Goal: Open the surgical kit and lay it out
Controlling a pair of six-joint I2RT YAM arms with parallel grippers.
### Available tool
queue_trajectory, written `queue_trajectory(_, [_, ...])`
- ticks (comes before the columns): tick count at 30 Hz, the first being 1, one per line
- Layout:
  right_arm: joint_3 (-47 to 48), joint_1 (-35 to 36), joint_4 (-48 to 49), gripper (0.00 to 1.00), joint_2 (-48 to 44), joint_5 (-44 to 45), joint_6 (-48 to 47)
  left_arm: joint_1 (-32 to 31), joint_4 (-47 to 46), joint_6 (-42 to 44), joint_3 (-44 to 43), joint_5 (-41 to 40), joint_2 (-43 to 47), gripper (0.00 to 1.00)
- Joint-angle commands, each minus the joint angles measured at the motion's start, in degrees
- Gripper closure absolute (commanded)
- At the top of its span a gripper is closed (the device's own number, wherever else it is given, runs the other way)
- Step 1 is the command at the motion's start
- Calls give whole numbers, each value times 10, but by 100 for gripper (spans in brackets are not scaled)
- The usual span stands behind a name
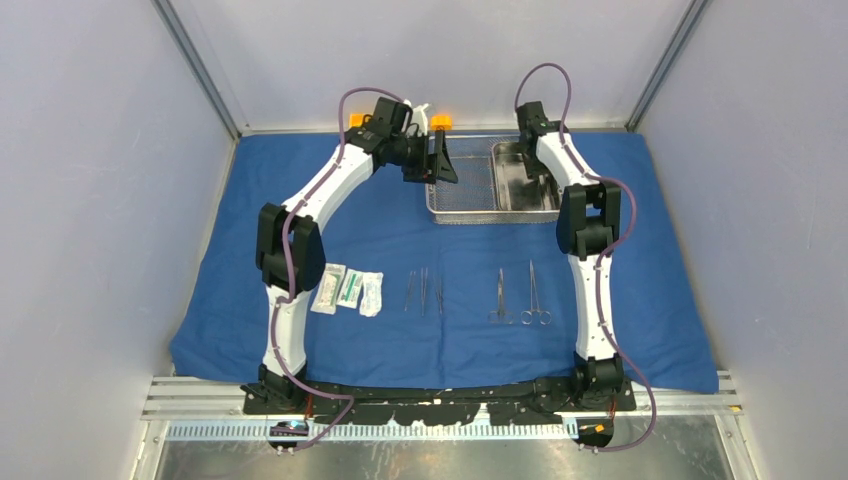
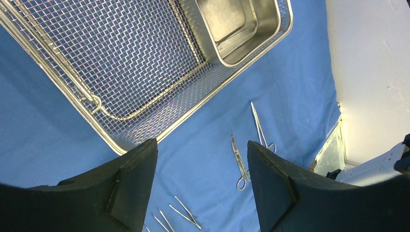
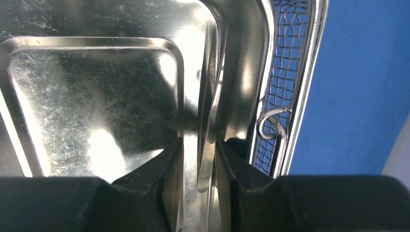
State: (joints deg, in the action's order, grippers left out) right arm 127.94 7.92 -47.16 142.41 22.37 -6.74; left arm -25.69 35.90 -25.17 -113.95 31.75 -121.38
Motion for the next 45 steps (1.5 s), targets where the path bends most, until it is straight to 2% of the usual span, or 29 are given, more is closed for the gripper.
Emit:
queue_trajectory(1, [24, -11, -33, 65, 20, 6, 16, 6, -17, -4, 1, 16, 3, 30])
queue_trajectory(5, [44, -18, -51, 70, 41, -3, 21, 6, -17, -4, 3, 16, 4, 30])
queue_trajectory(13, [52, -26, -62, 75, 57, -24, 24, 6, -18, -7, 5, 18, 6, 30])
queue_trajectory(18, [72, -41, -84, 80, 59, -96, 45, 6, -10, -7, -2, 21, 2, 30])
queue_trajectory(26, [28, -42, -42, 89, 15, -144, 48, 6, -10, -7, -1, 15, 3, 29])
queue_trajectory(37, [-27, -42, 30, 97, -55, -169, 56, 6, -9, -7, -3, 15, 1, 29])
queue_trajectory(41, [-28, -42, 32, 98, -60, -162, 50, 6, -9, -7, -8, 17, -1, 29])
queue_trajectory(45, [-32, -31, 39, 95, -66, -133, 27, 6, -9, -8, -9, 18, -2, 29])
